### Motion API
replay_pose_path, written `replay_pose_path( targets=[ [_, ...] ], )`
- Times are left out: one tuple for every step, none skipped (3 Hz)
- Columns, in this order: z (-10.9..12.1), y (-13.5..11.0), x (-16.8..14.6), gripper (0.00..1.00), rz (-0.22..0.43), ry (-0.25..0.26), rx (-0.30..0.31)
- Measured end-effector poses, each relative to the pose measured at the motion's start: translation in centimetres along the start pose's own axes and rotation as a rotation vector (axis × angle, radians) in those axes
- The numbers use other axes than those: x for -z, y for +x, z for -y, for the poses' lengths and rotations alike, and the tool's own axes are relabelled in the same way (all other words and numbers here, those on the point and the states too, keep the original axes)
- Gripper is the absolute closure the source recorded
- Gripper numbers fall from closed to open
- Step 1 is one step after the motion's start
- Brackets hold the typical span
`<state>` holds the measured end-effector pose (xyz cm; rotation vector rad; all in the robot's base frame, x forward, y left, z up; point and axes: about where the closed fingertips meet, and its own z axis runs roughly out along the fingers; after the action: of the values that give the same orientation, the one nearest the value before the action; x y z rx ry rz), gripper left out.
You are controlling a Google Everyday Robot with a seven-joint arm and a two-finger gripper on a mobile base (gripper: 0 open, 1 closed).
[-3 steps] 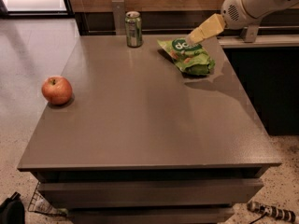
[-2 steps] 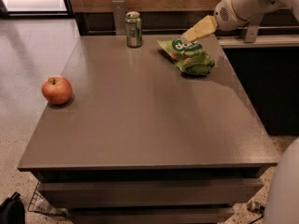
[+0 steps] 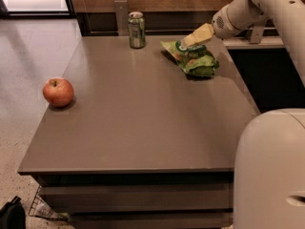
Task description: Move green rice chip bag near apple
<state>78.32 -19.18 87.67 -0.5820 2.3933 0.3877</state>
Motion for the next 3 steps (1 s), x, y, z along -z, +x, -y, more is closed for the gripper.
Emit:
replay_pose_path(
  targets=[
    [-0.6, 0.8, -1.3, 0.0, -0.061, 0.006, -0.003],
    [-1.8, 3.7, -4.4, 0.0, -0.172, -0.032, -0.015],
    [-1.9, 5.0, -5.7, 0.02, -0.211, -0.066, -0.033]
  ],
)
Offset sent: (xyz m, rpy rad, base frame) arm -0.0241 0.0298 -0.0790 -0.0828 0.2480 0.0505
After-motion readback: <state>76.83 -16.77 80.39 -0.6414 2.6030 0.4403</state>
